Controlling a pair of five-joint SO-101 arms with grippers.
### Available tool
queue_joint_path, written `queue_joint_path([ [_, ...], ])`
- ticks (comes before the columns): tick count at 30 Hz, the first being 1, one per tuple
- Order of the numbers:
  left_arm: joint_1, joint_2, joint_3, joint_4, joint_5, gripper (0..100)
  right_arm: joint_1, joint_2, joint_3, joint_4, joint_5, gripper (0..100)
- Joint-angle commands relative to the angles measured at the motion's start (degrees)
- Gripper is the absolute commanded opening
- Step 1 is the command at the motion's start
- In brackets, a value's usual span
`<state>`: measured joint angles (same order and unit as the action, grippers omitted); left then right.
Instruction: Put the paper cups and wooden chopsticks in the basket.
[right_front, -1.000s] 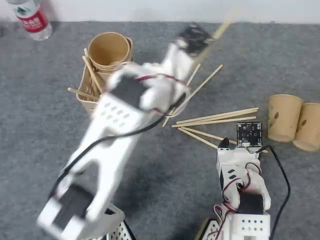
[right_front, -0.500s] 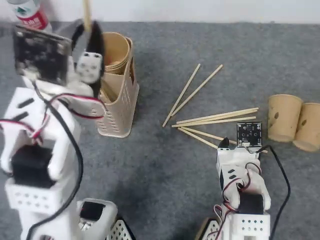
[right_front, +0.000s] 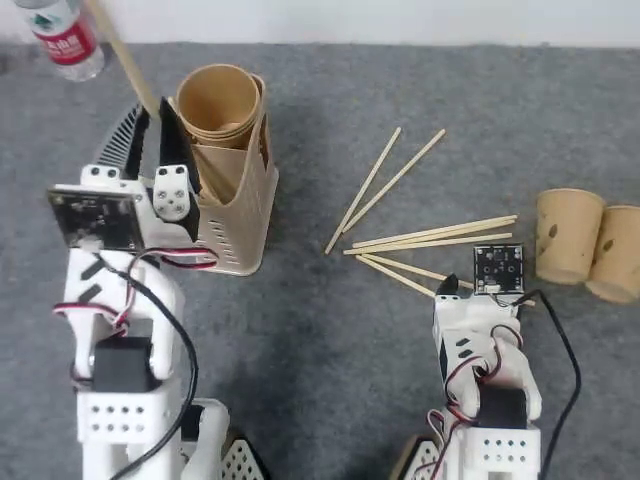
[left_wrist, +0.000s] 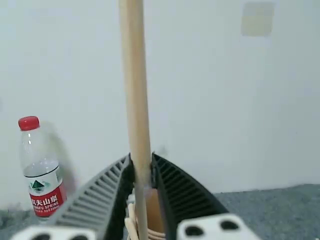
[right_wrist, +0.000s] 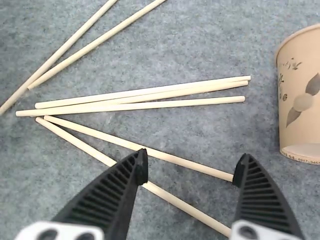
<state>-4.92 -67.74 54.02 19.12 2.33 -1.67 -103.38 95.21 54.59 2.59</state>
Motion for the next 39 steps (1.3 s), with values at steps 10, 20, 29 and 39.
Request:
queue_joint_path([
  [10,-0.7,1.6,-0.1,-1.3,3.3,13,0.2,-0.6,0.9,-1.2,0.8,28.4],
  [20,-0.7,1.7,-0.1,-1.2,2.8,13,0.2,-0.6,0.9,-1.2,0.8,28.4],
  [29,-0.9,0.8,-1.6,1.7,2.8,13,0.2,-0.6,0.9,-1.2,0.8,28.4],
  [39,-4.4,-4.3,-34.2,36.7,-3.6,13,0.4,-0.6,1.0,-1.2,0.8,28.4],
])
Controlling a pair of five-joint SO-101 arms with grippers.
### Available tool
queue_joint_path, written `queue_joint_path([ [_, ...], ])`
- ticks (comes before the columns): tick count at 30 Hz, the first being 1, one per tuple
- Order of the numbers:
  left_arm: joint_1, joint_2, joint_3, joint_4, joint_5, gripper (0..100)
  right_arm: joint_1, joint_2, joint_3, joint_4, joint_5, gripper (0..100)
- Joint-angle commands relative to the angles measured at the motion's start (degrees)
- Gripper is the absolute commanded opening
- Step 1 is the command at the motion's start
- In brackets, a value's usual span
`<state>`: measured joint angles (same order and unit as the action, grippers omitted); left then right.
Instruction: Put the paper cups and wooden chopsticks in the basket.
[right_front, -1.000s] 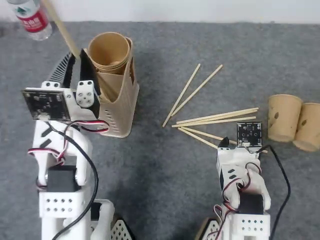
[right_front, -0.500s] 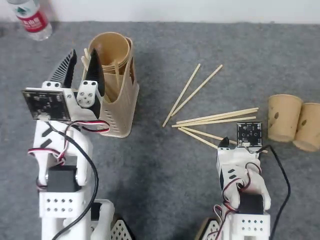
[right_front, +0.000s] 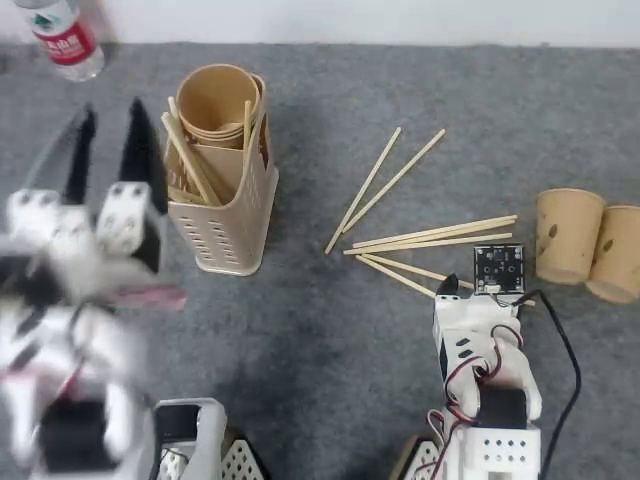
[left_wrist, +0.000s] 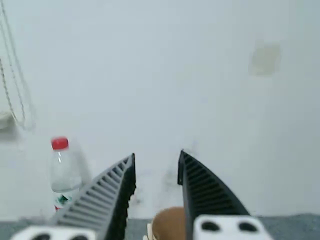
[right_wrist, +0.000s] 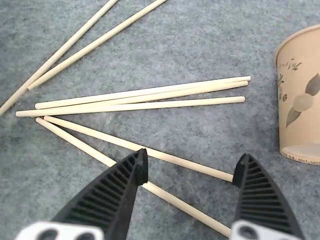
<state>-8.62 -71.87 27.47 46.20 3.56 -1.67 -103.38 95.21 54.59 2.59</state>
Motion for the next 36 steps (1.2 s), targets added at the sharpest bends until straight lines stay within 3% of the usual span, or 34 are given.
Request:
queue_joint_path([
  [1,-1.7,-0.2,-8.1,12.7,-6.9,13,0.5,-0.6,1.0,-1.0,0.8,28.4],
  [3,-6.2,-0.2,-7.3,17.9,-9.8,13,0.5,-0.6,1.0,-0.8,0.8,28.4],
  [7,-18.1,-0.6,-0.8,22.9,-8.0,13,0.7,-0.5,1.1,-0.7,0.8,28.4],
  [11,-21.8,-0.7,13.4,23.6,-7.6,13,0.7,-0.5,1.1,1.5,0.8,28.4],
  [14,-21.7,-0.7,25.3,20.6,-6.9,13,0.7,-0.5,0.8,1.7,0.8,28.4],
  [18,-21.8,-0.7,39.9,10.2,-6.7,13,0.7,-0.5,0.4,1.7,1.0,28.4],
  [23,-18.8,-0.7,55.0,0.1,-6.5,13,3.4,-0.4,-5.1,4.3,10.8,28.4],
  [25,-17.0,-0.7,58.2,-2.4,-6.4,13,5.0,-0.4,-8.2,6.2,11.3,28.4],
  [36,-6.6,-0.8,58.2,5.0,-0.1,13,11.3,0.7,-25.0,6.8,11.9,28.4],
])
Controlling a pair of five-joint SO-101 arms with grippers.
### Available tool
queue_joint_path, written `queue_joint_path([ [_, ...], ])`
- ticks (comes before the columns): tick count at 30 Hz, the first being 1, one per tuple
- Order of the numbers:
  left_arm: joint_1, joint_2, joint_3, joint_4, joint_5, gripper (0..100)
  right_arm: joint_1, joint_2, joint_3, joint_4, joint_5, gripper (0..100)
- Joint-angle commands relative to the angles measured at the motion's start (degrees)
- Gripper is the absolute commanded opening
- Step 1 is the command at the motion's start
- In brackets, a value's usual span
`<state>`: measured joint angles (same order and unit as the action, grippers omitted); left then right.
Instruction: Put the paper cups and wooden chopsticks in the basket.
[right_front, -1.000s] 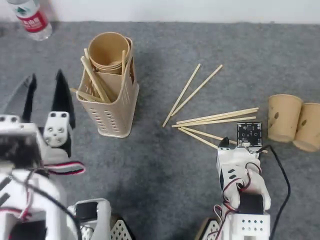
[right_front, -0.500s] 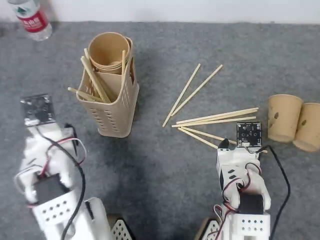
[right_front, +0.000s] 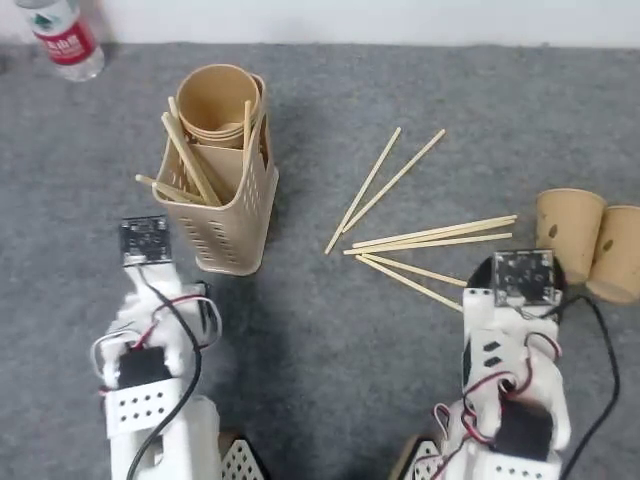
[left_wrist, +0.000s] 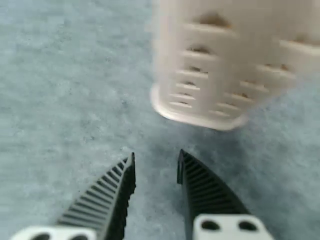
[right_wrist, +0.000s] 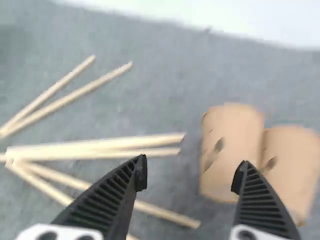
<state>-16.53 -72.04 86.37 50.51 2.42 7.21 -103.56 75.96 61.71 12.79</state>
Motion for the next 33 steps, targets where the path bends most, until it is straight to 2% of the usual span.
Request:
queue_joint_path([
  [1,1.3,-0.6,-0.7,0.7,1.2,13,3.4,1.8,-7.0,-0.8,2.9,28.4],
  [5,1.2,-0.6,-0.8,0.7,1.4,13,8.7,12.0,-14.0,-5.5,4.8,28.4],
  [9,-2.4,-0.6,-1.9,0.7,1.5,10,13.8,29.3,-27.1,-7.2,5.0,28.4],
  [12,-2.2,-0.6,-2.0,0.6,1.5,7,16.1,44.5,-39.6,-7.1,5.4,28.4],
  [15,-2.3,-0.6,-1.9,0.2,1.5,7,16.7,61.4,-51.9,-5.3,11.6,28.4],
  [21,-2.5,-0.6,-1.9,0.1,1.1,7,16.2,93.1,-80.7,9.2,25.3,28.4],
  [27,-2.4,-0.6,-1.7,-0.1,1.0,7,15.9,117.6,-109.0,21.9,27.2,28.4],
  [33,-2.4,-0.6,-1.7,-0.2,1.0,7,10.2,134.0,-129.8,34.2,30.6,28.4],
])
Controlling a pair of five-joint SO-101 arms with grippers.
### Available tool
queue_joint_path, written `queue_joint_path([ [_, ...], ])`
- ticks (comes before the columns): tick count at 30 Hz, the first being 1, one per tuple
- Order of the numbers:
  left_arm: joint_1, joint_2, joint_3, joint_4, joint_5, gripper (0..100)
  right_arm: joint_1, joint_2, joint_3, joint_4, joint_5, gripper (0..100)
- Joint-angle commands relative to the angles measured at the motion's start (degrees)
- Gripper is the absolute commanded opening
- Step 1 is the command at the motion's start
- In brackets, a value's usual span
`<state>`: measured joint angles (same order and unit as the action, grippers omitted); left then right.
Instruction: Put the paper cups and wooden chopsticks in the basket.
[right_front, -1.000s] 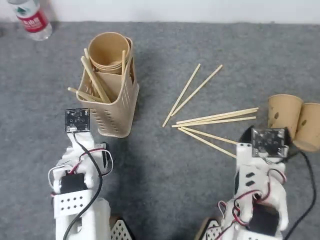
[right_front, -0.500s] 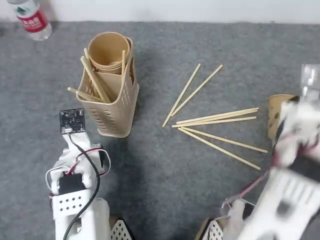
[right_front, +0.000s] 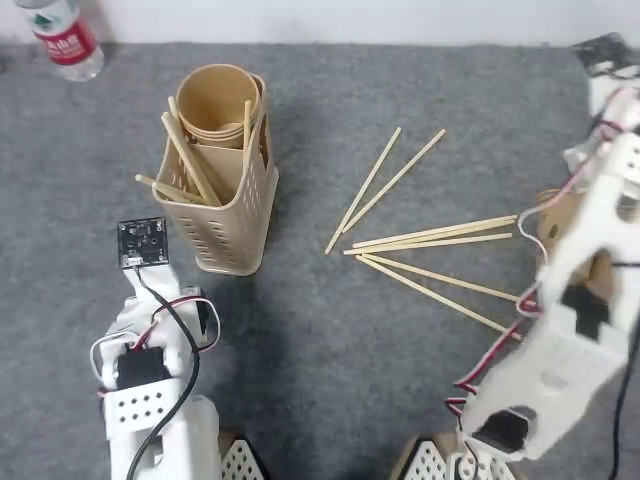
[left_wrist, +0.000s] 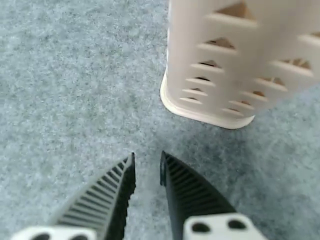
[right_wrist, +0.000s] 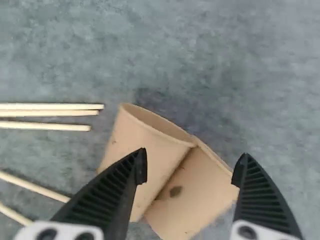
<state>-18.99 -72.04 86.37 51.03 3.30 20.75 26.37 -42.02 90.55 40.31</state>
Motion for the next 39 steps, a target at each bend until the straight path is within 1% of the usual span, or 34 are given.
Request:
queue_joint_path([
  [1,0.1,-0.6,-1.7,-0.7,0.1,7,-4.6,6.2,-14.6,7.5,4.4,28.4],
  [4,-0.1,-0.6,-1.7,-0.8,0.1,7,-7.4,11.8,-21.2,10.7,7.7,28.4],
  [8,-0.2,-0.6,-0.7,-3.2,0.1,7,-7.7,18.3,-25.6,11.1,8.4,28.4],
  [14,-0.2,-0.6,-0.7,-3.4,0.1,7,-4.5,23.4,-26.5,11.0,8.6,28.4],
  [18,-0.2,-0.6,-0.7,-3.4,0.0,7,-3.2,25.0,-26.1,11.4,11.1,28.4],
  [25,-0.2,-0.6,-0.7,-3.4,0.0,7,1.0,24.7,-25.9,12.1,11.3,28.4],
  [28,-0.2,-0.6,-0.7,-3.4,0.0,7,1.3,24.1,-22.1,12.2,12.2,28.3],
  [29,-0.2,-0.6,-0.7,-3.4,0.0,7,1.1,24.1,-20.3,12.2,13.4,27.4],
  [31,-0.2,-0.6,-0.6,-3.4,0.0,7,0.6,23.5,-17.3,12.2,14.9,21.7],
  [35,-0.2,-0.6,-0.5,-3.4,0.0,7,0.0,22.6,-15.0,12.1,15.1,2.3],
  [36,-0.2,-0.6,-0.5,-3.4,0.0,7,0.0,22.6,-15.0,12.1,15.1,0.0],
  [38,-0.2,-0.6,-0.5,-3.4,0.0,7,0.1,22.5,-14.9,12.1,15.0,2.4],
  [39,-0.2,-0.6,-0.5,-3.4,0.0,7,0.3,22.5,-14.9,12.1,15.0,1.5],
])
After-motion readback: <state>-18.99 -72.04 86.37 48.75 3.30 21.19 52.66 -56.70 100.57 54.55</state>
